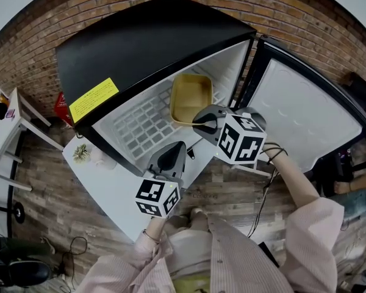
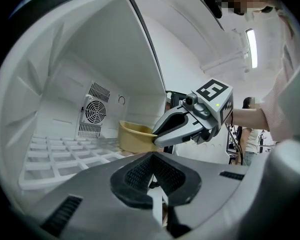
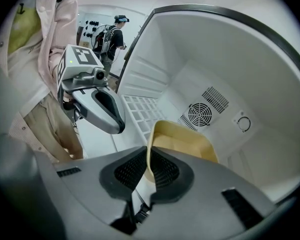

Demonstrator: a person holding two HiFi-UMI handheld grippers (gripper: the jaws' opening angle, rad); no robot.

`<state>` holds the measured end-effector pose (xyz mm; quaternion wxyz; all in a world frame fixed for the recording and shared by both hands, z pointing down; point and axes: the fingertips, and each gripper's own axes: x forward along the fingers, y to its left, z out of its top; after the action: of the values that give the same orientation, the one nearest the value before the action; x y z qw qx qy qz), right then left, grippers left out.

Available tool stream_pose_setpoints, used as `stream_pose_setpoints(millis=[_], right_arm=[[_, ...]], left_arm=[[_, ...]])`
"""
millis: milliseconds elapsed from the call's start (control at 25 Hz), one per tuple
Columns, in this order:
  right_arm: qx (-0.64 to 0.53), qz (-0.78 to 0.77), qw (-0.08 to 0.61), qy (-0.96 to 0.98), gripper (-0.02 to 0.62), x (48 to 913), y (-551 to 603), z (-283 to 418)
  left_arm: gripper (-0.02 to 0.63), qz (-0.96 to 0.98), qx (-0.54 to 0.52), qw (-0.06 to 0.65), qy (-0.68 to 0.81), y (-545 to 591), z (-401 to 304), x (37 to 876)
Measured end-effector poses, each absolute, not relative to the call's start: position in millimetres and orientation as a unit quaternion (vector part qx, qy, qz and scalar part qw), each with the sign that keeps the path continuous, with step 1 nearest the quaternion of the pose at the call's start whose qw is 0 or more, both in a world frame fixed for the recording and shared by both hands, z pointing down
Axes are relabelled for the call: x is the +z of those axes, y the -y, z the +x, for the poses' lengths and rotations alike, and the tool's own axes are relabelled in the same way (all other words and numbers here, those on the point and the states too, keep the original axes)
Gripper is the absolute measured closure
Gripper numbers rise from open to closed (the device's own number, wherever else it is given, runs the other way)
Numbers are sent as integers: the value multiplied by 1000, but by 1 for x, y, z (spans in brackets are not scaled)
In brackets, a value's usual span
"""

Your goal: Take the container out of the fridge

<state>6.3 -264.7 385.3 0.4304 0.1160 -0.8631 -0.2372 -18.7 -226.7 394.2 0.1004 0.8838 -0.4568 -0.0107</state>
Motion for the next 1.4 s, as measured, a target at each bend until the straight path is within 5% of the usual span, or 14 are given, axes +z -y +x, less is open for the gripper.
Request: stream_pose_setpoints(millis=[1400], right_arm=[[-197, 232, 404, 862, 571, 395, 175, 30]], left_arm=[[614, 913, 6, 101, 396, 179, -31, 400]])
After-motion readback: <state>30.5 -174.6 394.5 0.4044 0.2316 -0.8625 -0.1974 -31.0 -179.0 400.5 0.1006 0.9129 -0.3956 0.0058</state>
